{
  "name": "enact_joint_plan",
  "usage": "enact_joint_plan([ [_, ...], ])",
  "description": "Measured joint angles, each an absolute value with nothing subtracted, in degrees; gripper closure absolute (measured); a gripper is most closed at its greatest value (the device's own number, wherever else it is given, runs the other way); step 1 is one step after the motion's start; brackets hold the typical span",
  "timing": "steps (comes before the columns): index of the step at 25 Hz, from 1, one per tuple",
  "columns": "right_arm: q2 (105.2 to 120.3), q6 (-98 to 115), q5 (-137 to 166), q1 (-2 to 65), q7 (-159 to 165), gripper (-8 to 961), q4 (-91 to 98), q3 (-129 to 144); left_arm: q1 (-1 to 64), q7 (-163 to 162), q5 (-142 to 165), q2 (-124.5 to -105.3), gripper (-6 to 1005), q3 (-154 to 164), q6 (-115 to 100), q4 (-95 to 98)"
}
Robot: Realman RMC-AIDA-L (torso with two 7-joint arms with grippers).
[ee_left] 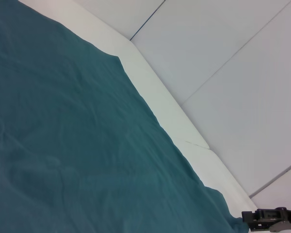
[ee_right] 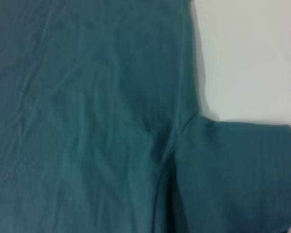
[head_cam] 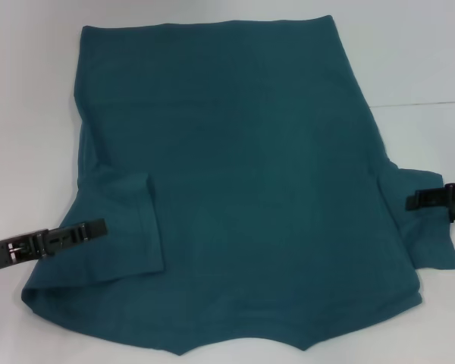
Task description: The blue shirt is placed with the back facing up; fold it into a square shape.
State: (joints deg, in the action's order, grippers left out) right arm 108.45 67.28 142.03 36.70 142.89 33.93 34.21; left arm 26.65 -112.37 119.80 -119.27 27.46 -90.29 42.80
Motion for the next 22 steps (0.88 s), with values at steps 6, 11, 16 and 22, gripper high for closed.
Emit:
enact_joint_plan([
  [6,108.66,66.45,141.97,37.3,142.72,88,32.77,34.85,26.78,-112.72,119.79,-119.27,405,27.35,-90.21,42.8],
  [11,108.83,66.91,141.25,37.31,142.28,88,32.72,34.34,26.91,-112.98,119.79,-119.27,404,27.33,-90.16,42.8],
  [16,108.75,66.93,141.02,37.08,142.58,89,33.0,34.4,26.92,-113.2,119.79,-119.27,404,27.33,-90.17,42.8],
  [22,108.56,66.65,141.31,36.87,142.76,117,33.06,34.69,26.9,-113.67,119.79,-119.27,404,27.33,-90.17,42.8],
])
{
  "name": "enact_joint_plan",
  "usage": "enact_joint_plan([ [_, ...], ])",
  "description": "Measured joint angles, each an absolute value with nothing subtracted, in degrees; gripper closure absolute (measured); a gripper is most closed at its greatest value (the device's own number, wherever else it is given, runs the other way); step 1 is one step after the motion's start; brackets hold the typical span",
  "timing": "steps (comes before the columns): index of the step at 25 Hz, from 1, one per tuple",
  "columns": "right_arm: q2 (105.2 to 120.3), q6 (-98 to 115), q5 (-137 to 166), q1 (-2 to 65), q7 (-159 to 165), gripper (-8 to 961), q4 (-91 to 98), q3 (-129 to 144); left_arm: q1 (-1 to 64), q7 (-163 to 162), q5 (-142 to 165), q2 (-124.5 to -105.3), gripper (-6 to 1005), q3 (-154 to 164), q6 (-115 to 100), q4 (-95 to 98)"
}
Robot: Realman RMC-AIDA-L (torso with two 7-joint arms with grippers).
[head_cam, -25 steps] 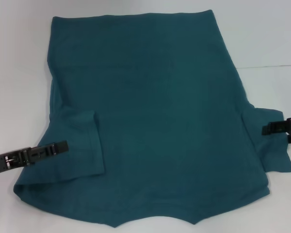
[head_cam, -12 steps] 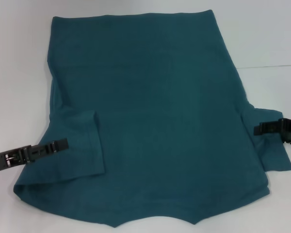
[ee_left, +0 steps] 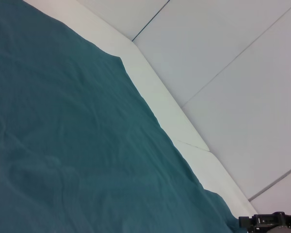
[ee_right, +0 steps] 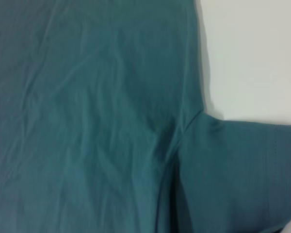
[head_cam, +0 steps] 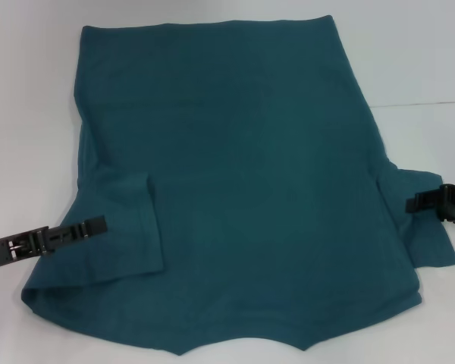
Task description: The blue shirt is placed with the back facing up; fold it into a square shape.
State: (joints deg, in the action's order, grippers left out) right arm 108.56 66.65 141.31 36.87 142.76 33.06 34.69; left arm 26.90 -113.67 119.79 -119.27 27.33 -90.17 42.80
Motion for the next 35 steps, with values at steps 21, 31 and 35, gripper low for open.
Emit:
enact_joint_plan([
  [21,108.18,66.83,141.6,36.77,142.91,952,32.83,34.75,26.84,-113.73,119.7,-119.18,404,27.33,-90.18,42.8],
  [31,107.49,67.32,145.93,36.36,144.79,951,35.09,34.22,26.61,-113.73,119.7,-119.18,404,27.33,-90.18,42.8],
  [35,106.9,68.93,146.06,35.54,146.13,947,37.81,34.12,26.43,-113.73,119.71,-119.18,403,27.33,-90.21,42.8],
])
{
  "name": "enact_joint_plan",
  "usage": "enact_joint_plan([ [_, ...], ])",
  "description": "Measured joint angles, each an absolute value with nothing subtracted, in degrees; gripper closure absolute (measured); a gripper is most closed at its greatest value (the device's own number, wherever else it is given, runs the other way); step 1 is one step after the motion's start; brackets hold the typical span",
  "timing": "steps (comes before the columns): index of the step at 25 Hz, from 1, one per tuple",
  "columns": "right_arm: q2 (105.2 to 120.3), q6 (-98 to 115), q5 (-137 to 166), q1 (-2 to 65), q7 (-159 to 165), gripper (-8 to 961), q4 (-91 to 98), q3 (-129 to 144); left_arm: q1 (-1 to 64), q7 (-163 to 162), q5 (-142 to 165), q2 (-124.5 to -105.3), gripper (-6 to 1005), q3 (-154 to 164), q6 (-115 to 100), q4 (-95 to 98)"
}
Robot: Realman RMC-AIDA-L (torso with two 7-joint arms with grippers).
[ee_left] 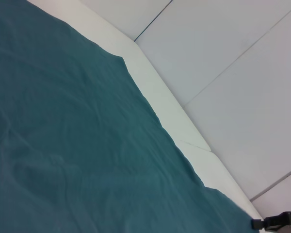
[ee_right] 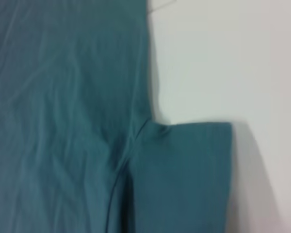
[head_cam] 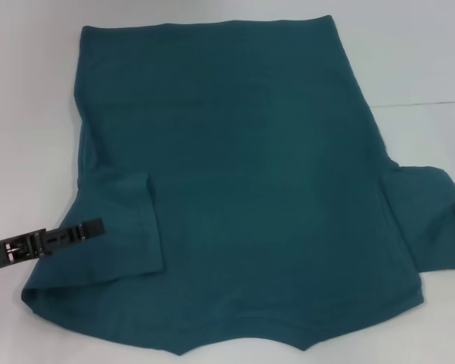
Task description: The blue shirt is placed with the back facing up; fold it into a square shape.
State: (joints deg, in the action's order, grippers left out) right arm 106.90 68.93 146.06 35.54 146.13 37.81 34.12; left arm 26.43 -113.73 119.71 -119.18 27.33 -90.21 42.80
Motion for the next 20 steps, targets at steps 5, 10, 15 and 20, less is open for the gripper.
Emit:
enact_joint_plan([
  [5,105.94,69.45,146.29,34.95,147.3,942,39.26,34.35,26.35,-113.73,119.71,-119.18,403,27.33,-90.24,42.8],
  [10,105.33,68.96,148.97,35.09,148.49,937,39.48,34.18,26.36,-113.73,119.71,-119.18,403,27.28,-90.38,42.8],
  [15,105.28,68.82,149.78,35.21,149.07,932,40.11,34.17,26.37,-113.73,119.71,-119.18,403,27.23,-90.34,42.81],
  [20,105.39,69.05,149.55,35.24,149.5,927,40.82,34.17,26.37,-113.73,119.71,-119.18,403,27.25,-90.29,42.8],
])
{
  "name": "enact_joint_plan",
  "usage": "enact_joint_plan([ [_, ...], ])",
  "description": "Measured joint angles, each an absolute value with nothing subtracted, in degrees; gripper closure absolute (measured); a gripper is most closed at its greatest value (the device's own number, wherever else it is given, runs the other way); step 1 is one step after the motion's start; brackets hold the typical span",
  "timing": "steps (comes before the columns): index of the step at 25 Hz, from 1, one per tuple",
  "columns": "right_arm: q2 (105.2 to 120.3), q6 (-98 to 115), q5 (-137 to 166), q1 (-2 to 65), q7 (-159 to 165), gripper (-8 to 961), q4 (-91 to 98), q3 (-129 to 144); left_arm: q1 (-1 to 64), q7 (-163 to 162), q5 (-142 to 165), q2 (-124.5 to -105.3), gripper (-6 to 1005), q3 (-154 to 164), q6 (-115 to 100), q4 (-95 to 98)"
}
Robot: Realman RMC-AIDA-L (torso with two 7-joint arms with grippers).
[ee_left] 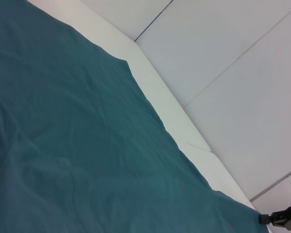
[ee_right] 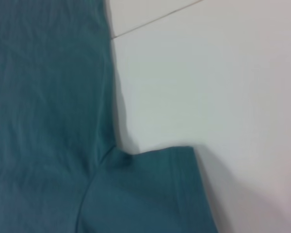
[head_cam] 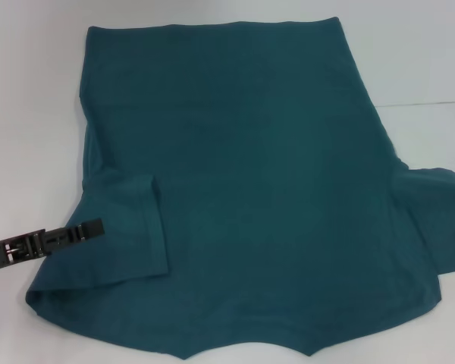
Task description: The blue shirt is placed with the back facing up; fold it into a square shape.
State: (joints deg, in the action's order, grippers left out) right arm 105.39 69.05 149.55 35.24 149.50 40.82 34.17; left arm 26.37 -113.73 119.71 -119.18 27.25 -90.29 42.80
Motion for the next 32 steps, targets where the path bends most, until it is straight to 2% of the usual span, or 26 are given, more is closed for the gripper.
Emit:
enact_joint_plan([
  [12,105.19,73.83,149.2,39.51,150.37,914,43.83,33.92,26.45,-113.73,119.71,-119.18,405,27.24,-90.17,42.81],
  [18,106.3,77.64,147.99,43.18,149.87,908,43.62,34.6,26.61,-113.83,119.7,-119.18,404,27.25,-90.17,42.81],
  [24,108.67,78.28,147.94,46.45,150.13,902,42.76,38.59,26.52,-113.87,119.66,-119.19,404,25.96,-89.9,42.8],
  [32,109.89,76.64,148.06,50.2,150.2,894,39.06,39.82,26.39,-113.7,119.62,-119.3,403,25.77,-89.33,42.8],
])
